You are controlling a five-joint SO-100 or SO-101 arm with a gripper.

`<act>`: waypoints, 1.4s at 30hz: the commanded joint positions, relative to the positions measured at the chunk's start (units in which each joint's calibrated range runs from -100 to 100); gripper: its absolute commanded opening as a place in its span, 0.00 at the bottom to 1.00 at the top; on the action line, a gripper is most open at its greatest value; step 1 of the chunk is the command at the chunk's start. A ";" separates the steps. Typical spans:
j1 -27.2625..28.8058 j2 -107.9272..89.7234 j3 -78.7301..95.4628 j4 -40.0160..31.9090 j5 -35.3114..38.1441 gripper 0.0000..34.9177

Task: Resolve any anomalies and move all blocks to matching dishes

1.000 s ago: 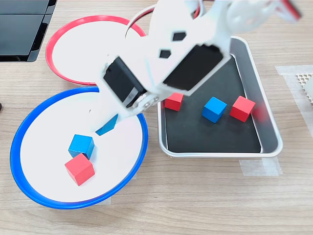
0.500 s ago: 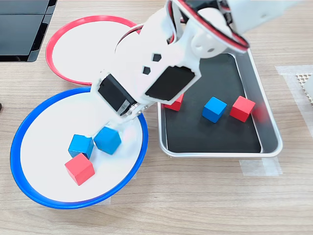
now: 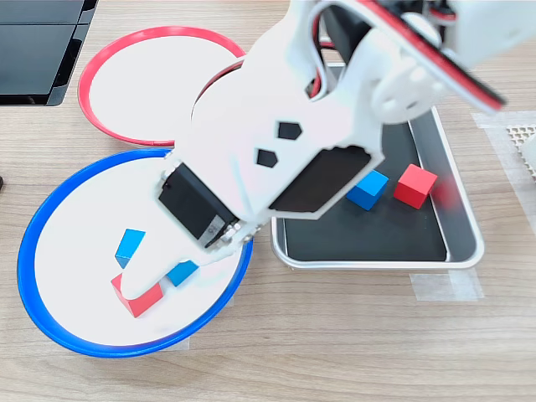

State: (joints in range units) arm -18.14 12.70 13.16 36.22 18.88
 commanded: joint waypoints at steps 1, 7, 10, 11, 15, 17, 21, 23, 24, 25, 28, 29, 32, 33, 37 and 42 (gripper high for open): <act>-1.95 2.35 -4.01 -1.09 -1.17 0.49; -2.42 6.70 -6.28 -1.92 -1.22 0.49; -2.14 8.75 -8.20 -2.00 -1.22 0.48; -1.76 9.52 -9.29 -2.00 -1.32 0.47; -0.16 11.56 -12.48 -2.00 -1.81 0.48; 0.21 11.90 -13.02 -2.00 -1.81 0.48; 1.06 12.41 -13.93 -2.00 -1.95 0.48; 1.53 12.59 -14.11 -2.00 -1.95 0.48; 1.81 12.59 -14.20 -2.00 -1.90 0.48; 2.00 12.67 -14.39 -2.00 -1.86 0.48; 2.57 13.10 -14.39 -2.17 -1.37 0.47; 2.66 13.35 -14.39 -2.25 -1.17 0.46; 2.66 13.61 -14.39 -2.50 -0.93 0.45; 2.47 13.69 -14.39 -2.58 -0.88 0.44; 2.00 13.86 -14.11 -2.99 -0.59 0.20; 2.09 12.84 -13.20 -2.58 -0.20 0.01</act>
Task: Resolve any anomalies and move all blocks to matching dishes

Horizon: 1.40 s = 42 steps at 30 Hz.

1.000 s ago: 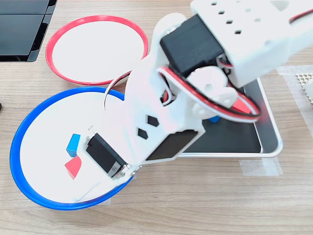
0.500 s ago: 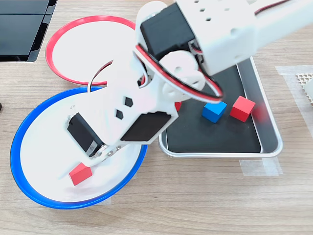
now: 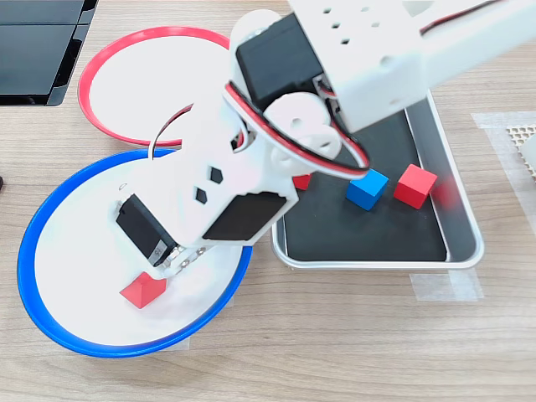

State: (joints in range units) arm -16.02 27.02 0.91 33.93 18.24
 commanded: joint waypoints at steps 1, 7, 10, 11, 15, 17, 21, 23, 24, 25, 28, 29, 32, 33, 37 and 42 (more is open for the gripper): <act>0.06 -2.25 -0.41 -0.21 0.44 0.01; 2.70 -11.89 2.78 5.98 -0.39 0.01; 5.43 -16.15 2.69 9.86 -0.68 0.01; 6.75 -17.52 2.42 11.26 -0.68 0.01; 12.96 -21.18 1.78 14.23 0.73 0.01; 16.82 -21.78 2.14 14.73 2.34 0.01; 23.69 -19.14 3.42 11.67 5.32 0.01; 26.23 -15.81 2.51 10.77 6.64 0.01; 27.74 -13.08 0.87 10.77 7.42 0.01; 28.49 -11.54 -0.13 10.77 7.81 0.02; 30.28 -8.47 -1.50 9.94 7.96 0.26; 30.84 -7.96 -1.14 9.11 7.96 0.35; 31.31 -7.96 -0.77 8.45 7.96 0.38; 31.31 -8.22 -0.68 8.54 7.96 0.40; 30.94 -11.63 0.23 11.84 8.55 0.40; 28.77 -22.46 3.51 25.79 12.55 0.40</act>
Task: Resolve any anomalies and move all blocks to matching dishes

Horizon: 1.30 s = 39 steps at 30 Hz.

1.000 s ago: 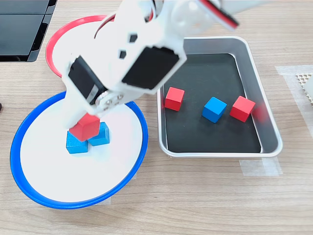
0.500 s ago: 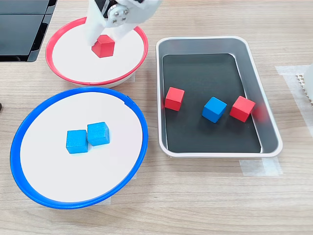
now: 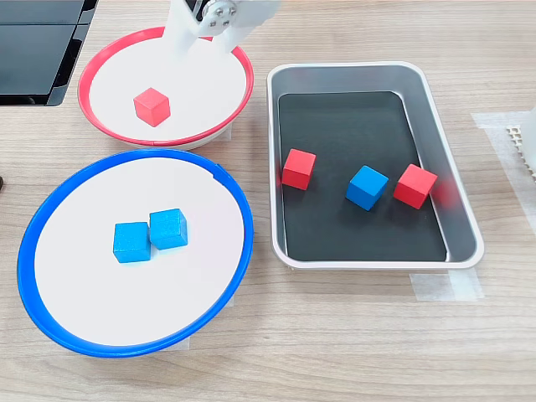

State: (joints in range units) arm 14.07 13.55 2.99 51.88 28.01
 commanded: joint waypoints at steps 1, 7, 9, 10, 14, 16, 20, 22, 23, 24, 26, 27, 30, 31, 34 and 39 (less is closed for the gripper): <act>-1.88 -11.04 2.60 9.66 3.32 0.40; -5.18 -25.11 18.44 13.79 9.23 0.39; -7.06 -29.12 27.18 9.82 11.04 0.36; -7.91 -30.31 30.73 8.17 11.82 0.35; -9.69 -30.40 35.01 5.61 12.75 0.34; -10.73 -29.72 36.47 4.05 12.84 0.38; -12.71 -28.18 38.74 0.41 13.28 0.43; -13.55 -27.24 38.65 -0.25 13.14 0.44; -13.93 -26.82 38.38 -0.33 13.14 0.44; -14.21 -26.31 38.11 -0.33 13.19 0.44; -14.40 -25.28 37.83 -0.33 13.68 0.43; -14.21 -24.69 37.74 -0.49 14.07 0.43; -13.36 -23.06 37.92 -1.32 15.38 0.43; -12.89 -22.47 38.20 -1.81 15.87 0.43; -12.42 -21.27 39.20 -4.29 16.21 0.42; -12.71 -19.31 39.38 -6.52 16.41 0.10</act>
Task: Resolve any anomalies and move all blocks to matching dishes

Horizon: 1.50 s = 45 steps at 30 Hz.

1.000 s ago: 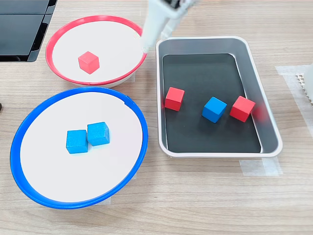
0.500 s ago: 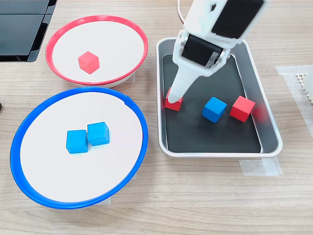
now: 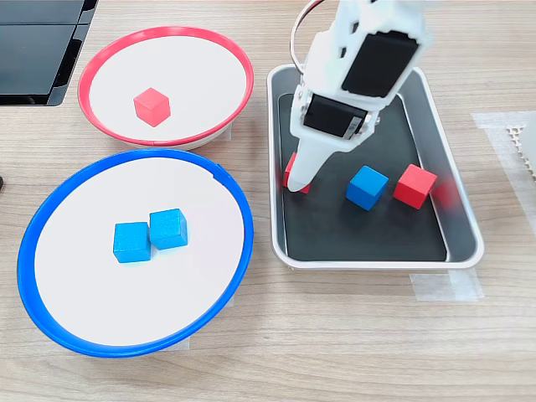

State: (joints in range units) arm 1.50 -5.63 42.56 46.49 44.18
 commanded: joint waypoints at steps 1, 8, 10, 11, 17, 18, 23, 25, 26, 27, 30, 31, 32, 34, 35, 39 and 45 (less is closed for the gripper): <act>-0.33 -0.05 -0.18 -1.38 0.00 0.01; -0.99 -5.25 -9.74 14.96 -4.49 0.01; -0.80 -5.84 -16.39 21.73 -7.37 0.01; -0.61 -5.84 -18.84 23.13 -9.13 0.01; 5.41 1.66 -33.87 21.98 -19.39 0.00; 6.73 3.96 -34.78 19.42 -20.02 0.00; 10.87 13.43 -36.23 7.53 -20.51 0.00; 11.62 15.82 -36.32 4.31 -20.27 0.00; 12.00 17.10 -36.32 2.83 -19.93 0.01; 12.10 17.52 -36.32 2.25 -19.93 0.02; 12.28 18.29 -36.41 1.01 -20.32 0.26; 12.28 18.29 -36.51 0.85 -20.46 0.34; 12.28 18.12 -36.60 1.01 -20.61 0.41; 12.38 17.44 -36.69 1.75 -21.25 0.47; 12.38 16.76 -36.87 2.66 -21.68 0.50; 12.00 12.15 -38.33 9.10 -23.64 0.53; 9.55 1.15 -37.14 29.82 -23.35 0.42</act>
State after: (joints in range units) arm 11.77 1.36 4.36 69.98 20.63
